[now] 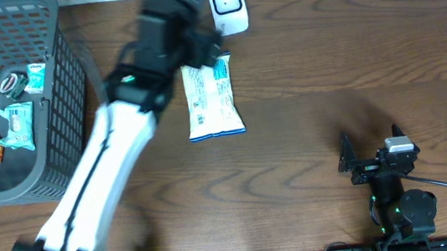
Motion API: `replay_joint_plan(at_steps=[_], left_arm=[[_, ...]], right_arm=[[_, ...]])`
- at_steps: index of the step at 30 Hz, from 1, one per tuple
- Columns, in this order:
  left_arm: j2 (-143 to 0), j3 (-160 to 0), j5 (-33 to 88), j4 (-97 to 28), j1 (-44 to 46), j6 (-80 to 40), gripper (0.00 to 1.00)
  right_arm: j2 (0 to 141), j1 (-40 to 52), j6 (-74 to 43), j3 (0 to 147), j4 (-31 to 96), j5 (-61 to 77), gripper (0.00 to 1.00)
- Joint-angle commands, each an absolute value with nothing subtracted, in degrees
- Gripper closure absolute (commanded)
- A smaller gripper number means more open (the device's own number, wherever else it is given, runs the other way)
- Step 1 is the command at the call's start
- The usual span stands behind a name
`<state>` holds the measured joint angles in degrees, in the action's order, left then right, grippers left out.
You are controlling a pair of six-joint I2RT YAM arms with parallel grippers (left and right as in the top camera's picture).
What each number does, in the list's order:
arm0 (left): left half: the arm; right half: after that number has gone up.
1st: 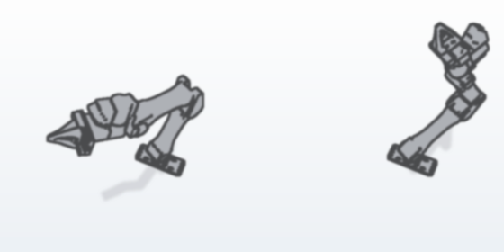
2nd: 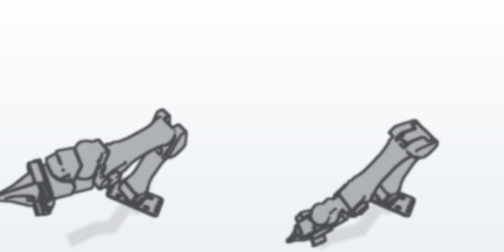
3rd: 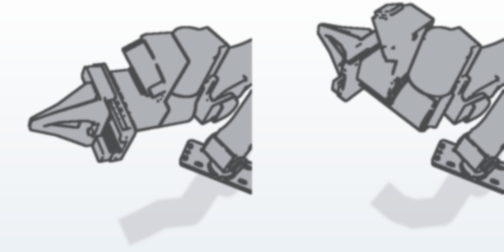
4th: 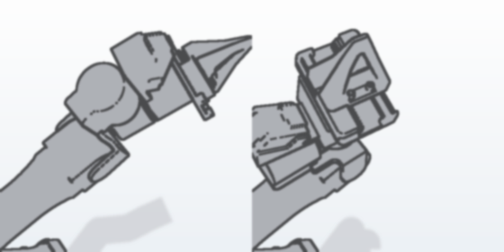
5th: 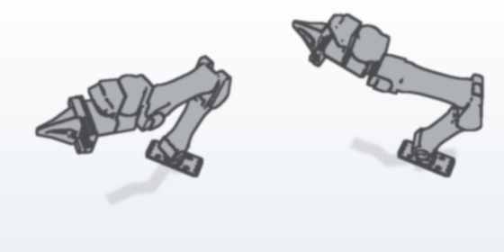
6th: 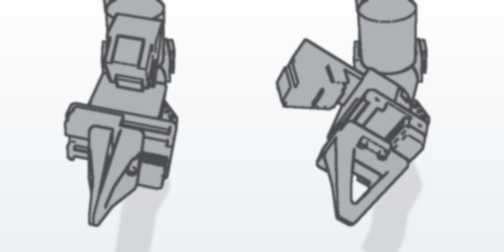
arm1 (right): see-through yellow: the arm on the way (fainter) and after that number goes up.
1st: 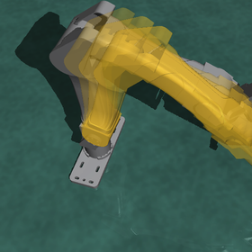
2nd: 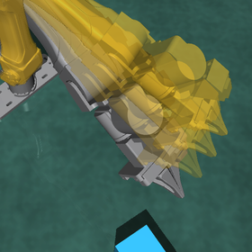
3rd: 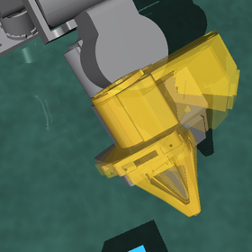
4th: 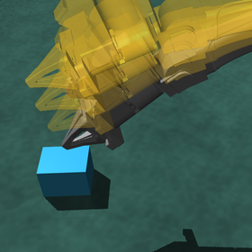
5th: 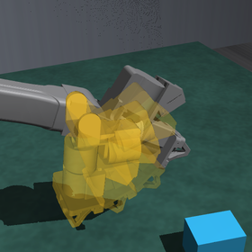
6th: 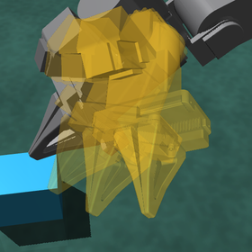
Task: Scan the item barcode
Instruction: 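Release the bag onto the table below the scanner, then move the left gripper back into the grey basket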
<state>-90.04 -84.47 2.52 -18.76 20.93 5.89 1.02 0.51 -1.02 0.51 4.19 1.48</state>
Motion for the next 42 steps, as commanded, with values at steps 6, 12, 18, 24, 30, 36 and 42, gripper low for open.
replay_joint_plan(at_steps=[6, 12, 18, 24, 30, 36, 42], left_arm=[[-79.8, -84.6, 0.4, -16.7, 7.4, 3.7, 0.02], [-79.3, -84.6, 0.4, -17.3, -5.6, -4.8, 0.02], [-81.2, -84.6, 0.4, -17.4, -16.5, -8.9, 0.02], [-85.6, -84.6, 0.4, -17.6, -25.1, -11.3, 0.02], [-92.1, -84.6, 0.4, -15.3, -28.9, -11.0, 0.02], [-100.1, -84.6, 0.4, -14.9, -32.1, -9.6, 0.02], [-108.0, -84.6, 0.4, -15.8, -32.3, -4.4, 0.08]], right_arm=[[0.8, 0.1, -1.6, 0.3, 4.3, 1.2, 0.01], [0.8, 0.1, -1.6, 0.3, 4.3, 1.2, 0.01], [0.8, 0.1, -1.6, 0.3, 4.3, 1.2, 0.01], [0.8, 0.1, -1.6, 0.3, 4.3, 1.2, 0.01], [0.8, 0.1, -1.6, 0.3, 4.3, 1.2, 0.01], [0.8, 0.1, -1.6, 0.3, 4.3, 1.2, 0.01], [0.8, 0.1, -1.6, 0.3, 4.3, 1.2, 0.01]])
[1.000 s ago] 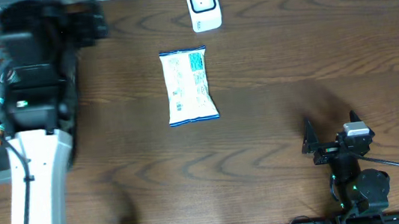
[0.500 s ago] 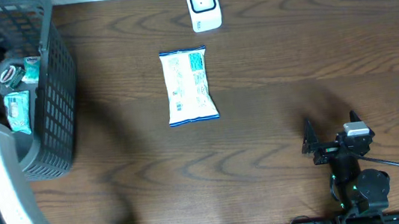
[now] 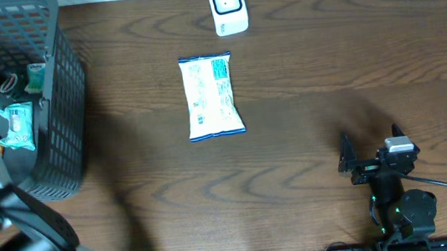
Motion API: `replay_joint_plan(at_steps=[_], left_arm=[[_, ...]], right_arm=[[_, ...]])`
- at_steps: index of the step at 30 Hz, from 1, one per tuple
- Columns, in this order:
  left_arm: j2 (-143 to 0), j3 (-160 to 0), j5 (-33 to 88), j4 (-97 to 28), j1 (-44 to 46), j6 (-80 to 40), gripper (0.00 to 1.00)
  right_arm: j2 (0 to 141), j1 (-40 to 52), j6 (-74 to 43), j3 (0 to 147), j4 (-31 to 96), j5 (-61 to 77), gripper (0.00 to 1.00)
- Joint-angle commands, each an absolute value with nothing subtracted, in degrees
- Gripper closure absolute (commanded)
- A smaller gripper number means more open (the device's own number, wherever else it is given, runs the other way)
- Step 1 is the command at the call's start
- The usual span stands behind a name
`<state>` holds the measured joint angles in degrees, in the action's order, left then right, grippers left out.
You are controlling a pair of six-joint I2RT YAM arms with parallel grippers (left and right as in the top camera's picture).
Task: Scan the item barcode
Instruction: 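Move the left gripper back into the grey basket, then grasp the light-green wipes pack in the basket with the left gripper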
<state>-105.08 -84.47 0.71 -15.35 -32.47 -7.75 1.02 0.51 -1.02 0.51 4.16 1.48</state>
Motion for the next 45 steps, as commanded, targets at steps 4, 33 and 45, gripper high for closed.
replay_joint_plan(at_steps=[4, 33, 45], left_arm=[[-112.2, -84.6, 0.6, -15.9, -32.1, -0.4, 0.17], [-120.7, -84.6, -3.0, -19.7, -30.6, 11.2, 0.59], [-109.0, -84.6, 8.9, -19.0, -30.6, 2.2, 0.92]], right_arm=[[0.8, 0.1, -1.6, 0.3, 4.3, 1.2, 0.01], [0.8, 0.1, -1.6, 0.3, 4.3, 1.2, 0.01], [0.8, 0.1, -1.6, 0.3, 4.3, 1.2, 0.01]])
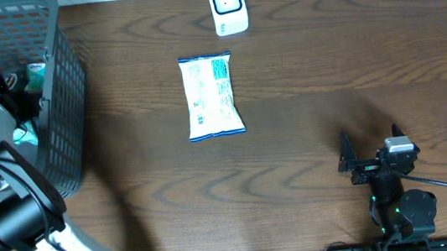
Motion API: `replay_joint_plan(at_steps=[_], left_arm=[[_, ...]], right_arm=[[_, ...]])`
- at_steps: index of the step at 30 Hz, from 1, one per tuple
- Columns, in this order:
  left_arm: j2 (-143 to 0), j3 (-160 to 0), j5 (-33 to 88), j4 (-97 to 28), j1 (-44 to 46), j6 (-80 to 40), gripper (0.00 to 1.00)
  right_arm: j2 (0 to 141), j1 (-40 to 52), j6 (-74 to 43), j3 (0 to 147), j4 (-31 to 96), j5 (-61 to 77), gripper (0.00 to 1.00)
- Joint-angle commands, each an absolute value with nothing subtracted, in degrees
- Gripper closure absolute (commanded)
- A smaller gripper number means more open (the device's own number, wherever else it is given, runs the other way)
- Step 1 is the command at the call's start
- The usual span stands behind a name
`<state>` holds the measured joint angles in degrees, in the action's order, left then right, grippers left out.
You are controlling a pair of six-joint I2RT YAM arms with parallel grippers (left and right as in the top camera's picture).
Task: Scan the item barcode
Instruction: 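Grasp the light-green wipes pack in the basket with the left gripper, then carry the wipes pack under the white scanner face, left gripper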
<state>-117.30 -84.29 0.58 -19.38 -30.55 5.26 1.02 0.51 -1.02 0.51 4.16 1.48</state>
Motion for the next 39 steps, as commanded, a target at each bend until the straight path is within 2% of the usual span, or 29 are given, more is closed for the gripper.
replay_joint_plan(at_steps=[1, 6, 12, 15, 20, 26, 33, 39], left_arm=[[-107.2, -84.6, 11.3, -18.9, -30.6, 2.2, 0.92], [-97.2, -84.6, 17.1, -17.1, -30.6, 0.5, 0.92], [-85.9, -84.6, 17.8, -16.4, -30.5, -11.8, 0.92], [-81.6, -84.6, 23.7, -15.8, -30.5, -19.7, 0.93], [-77.3, -84.6, 40.6, -11.1, -28.5, -28.3, 0.92], [-77.2, -84.6, 43.6, -9.3, -18.1, -33.3, 0.93], [-82.9, -84.6, 34.2, -11.1, -1.9, -33.1, 0.92], [-91.7, -84.6, 32.4, -11.9, 9.4, -33.1, 0.92]], right_arm=[[0.8, 0.1, -1.6, 0.3, 4.3, 1.2, 0.01], [0.8, 0.1, -1.6, 0.3, 4.3, 1.2, 0.01], [0.8, 0.1, -1.6, 0.3, 4.3, 1.2, 0.01], [0.8, 0.1, -1.6, 0.3, 4.3, 1.2, 0.01], [0.8, 0.1, -1.6, 0.3, 4.3, 1.2, 0.01], [0.8, 0.1, -1.6, 0.3, 4.3, 1.2, 0.01], [0.8, 0.1, -1.6, 0.3, 4.3, 1.2, 0.01], [0.8, 0.1, -1.6, 0.3, 4.3, 1.2, 0.01]])
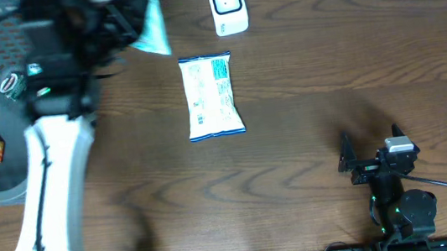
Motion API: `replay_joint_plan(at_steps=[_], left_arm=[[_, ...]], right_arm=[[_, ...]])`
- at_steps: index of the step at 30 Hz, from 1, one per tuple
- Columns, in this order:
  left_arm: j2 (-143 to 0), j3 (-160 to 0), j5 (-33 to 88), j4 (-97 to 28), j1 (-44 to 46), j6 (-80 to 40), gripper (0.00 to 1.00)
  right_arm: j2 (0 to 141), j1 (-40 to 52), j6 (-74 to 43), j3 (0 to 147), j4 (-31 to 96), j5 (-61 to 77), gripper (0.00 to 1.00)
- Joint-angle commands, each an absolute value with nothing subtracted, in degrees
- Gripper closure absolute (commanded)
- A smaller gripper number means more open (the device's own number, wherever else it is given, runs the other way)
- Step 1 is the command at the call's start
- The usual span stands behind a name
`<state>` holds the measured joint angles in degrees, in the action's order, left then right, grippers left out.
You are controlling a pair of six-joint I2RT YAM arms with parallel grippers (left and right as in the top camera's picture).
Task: Scan the item barcode
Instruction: 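Carry the wipes pack under the white scanner face, left gripper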
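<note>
My left gripper (125, 20) is shut on a pale teal-and-white packet (148, 29), held in the air at the back of the table, just left of the white barcode scanner (227, 5). The packet hangs blurred from the fingers. A white-and-blue snack bag (212, 95) lies flat on the table below the scanner. My right gripper (344, 155) rests at the front right, open, with nothing in it.
A dark mesh basket (12, 193) stands at the left edge, partly covered by my left arm. In it lie an orange packet, a small teal item (35, 72) and a round ring-shaped thing (9, 82).
My left gripper was down inside the basket at the teal packet. Now it is out of the basket and up near the scanner, shut on that packet. The right arm has not moved.
My left gripper was over the top of the white-and-blue snack bag below the scanner. Then the bag lay alone on the table and the arm was at the basket, then inside it at the teal packet. Now the packet is held beside the scanner.
</note>
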<state>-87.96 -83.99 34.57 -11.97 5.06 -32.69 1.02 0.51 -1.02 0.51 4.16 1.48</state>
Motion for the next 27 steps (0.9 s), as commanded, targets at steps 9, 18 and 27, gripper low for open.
replay_joint_plan(at_steps=[9, 18, 27], left_arm=[[-106.5, -84.6, 11.2, -11.3, 24.0, -33.8, 0.92], [-116.7, -84.6, -0.7, -3.6, 32.9, -33.7, 0.92], [-119.5, -84.6, -0.7, -2.4, 33.3, -33.1, 0.23]], right_arm=[[0.8, 0.1, -1.6, 0.3, 4.3, 1.2, 0.01], [0.8, 0.1, -1.6, 0.3, 4.3, 1.2, 0.01], [0.8, 0.1, -1.6, 0.3, 4.3, 1.2, 0.01]])
